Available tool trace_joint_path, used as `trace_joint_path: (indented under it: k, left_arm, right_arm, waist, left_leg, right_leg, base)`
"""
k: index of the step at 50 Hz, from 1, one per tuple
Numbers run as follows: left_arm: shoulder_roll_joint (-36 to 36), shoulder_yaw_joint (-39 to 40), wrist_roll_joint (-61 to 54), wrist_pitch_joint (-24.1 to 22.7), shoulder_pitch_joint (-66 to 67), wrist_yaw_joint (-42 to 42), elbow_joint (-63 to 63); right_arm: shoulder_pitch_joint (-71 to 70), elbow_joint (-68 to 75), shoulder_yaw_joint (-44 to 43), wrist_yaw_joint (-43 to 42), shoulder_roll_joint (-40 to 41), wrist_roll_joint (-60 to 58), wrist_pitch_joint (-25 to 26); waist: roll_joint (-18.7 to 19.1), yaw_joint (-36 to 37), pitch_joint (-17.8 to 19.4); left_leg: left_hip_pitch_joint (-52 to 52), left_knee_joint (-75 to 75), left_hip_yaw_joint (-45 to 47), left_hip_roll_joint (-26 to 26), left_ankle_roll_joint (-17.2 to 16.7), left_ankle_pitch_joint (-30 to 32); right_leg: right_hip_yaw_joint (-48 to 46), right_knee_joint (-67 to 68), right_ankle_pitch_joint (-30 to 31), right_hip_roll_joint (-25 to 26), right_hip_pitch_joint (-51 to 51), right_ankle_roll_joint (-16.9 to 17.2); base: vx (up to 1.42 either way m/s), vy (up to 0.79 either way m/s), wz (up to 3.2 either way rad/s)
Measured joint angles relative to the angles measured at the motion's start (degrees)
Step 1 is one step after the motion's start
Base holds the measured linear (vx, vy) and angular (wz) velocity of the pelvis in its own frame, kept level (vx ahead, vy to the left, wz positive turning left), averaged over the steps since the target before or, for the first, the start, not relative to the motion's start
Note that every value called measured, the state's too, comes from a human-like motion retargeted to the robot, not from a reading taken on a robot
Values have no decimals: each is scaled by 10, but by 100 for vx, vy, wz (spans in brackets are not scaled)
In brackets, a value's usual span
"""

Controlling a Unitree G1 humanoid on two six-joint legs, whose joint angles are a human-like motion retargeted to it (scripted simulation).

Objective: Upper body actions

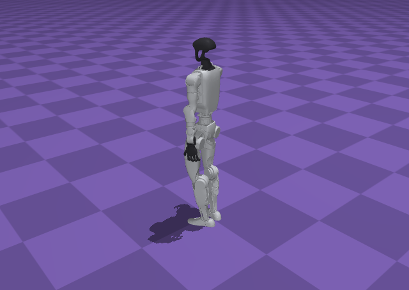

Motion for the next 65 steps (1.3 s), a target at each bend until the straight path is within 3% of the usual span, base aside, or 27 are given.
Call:
trace_joint_path:
  k: [5,10,12,18,22,26,30,35,42,50,55,59,65]
  left_arm:
    - [-13,-50,11,-2,-60,-10,-1]
    - [-29,-98,11,8,-125,8,-50]
    - [-27,-120,10,-1,-159,24,-79]
    - [-43,-89,-29,-23,-282,43,-128]
    - [-57,-82,-61,-41,-341,51,-155]
    - [-56,-87,-55,-53,-372,76,-177]
    - [-59,-90,-59,-63,-377,85,-179]
    - [-57,-95,-57,-73,-353,83,-172]
    - [-62,-100,-59,-83,-297,102,-148]
    - [-74,-92,-51,-80,-233,94,-116]
    - [-71,-82,-37,-77,-206,91,-102]
    - [-66,-70,-28,-73,-186,86,-105]
    - [-50,-42,3,-55,-140,67,-112]
  right_arm:
    - [87,32,-50,-39,-15,10,24]
    - [153,37,-89,-64,-27,4,27]
    - [170,40,-85,-80,-37,-4,25]
    - [224,55,-53,-113,-66,-49,49]
    - [276,55,-59,-134,-75,-55,69]
    - [306,55,-77,-135,-81,-22,78]
    - [311,55,-86,-132,-83,-2,77]
    - [286,55,-84,-118,-73,-11,67]
    - [250,39,-104,-97,-45,8,37]
    - [235,15,-108,-77,-37,34,23]
    - [225,17,-108,-76,-39,44,25]
    - [214,20,-111,-73,-37,53,25]
    - [192,38,-100,-65,-31,70,31]
  waist:
    - [2,7,6]
    - [26,-6,30]
    - [37,-14,49]
    - [39,-62,86]
    - [35,-97,90]
    - [42,-127,95]
    - [45,-141,103]
    - [44,-138,96]
    - [48,-117,68]
    - [56,-84,32]
    - [29,-50,14]
    - [13,-50,7]
    - [-8,-10,-5]
  left_leg:
    - [3,10,-13,-2,17,-6]
    - [2,16,-13,24,25,-8]
    - [5,17,-6,36,28,-7]
    - [5,15,-10,32,43,-5]
    - [7,11,-28,23,54,-3]
    - [10,10,-39,25,60,-5]
    - [18,15,-40,31,62,-7]
    - [22,20,-30,36,61,-13]
    - [18,14,-17,39,55,-12]
    - [9,2,-2,41,39,-10]
    - [10,0,27,17,29,-19]
    - [8,0,34,2,24,-23]
    - [11,2,75,-2,6,-32]
  right_leg:
    - [-10,48,-8,-12,-6,3]
    - [-1,212,97,-35,-75,7]
    - [7,328,126,-51,-136,-22]
    - [-28,657,63,-158,-329,-83]
    - [-14,767,54,-177,-466,-89]
    - [-34,794,43,-185,-552,-109]
    - [-53,771,39,-182,-573,-114]
    - [-56,702,52,-162,-520,-97]
    - [-32,562,112,-111,-372,-60]
    - [17,300,147,-34,-174,-32]
    - [65,126,133,-17,-78,-7]
    - [24,32,83,-19,-33,16]
    - [57,-37,64,-10,-26,10]
  base:
    - [13,14,20]
    - [-2,20,-10]
    - [-11,15,-40]
    - [-9,14,5]
    - [4,5,41]
    - [4,5,27]
    - [1,1,4]
    - [1,0,-13]
    - [1,-1,-13]
    - [0,-4,-24]
    - [-2,-11,-45]
    - [-6,-14,-16]
    - [-9,-20,-58]
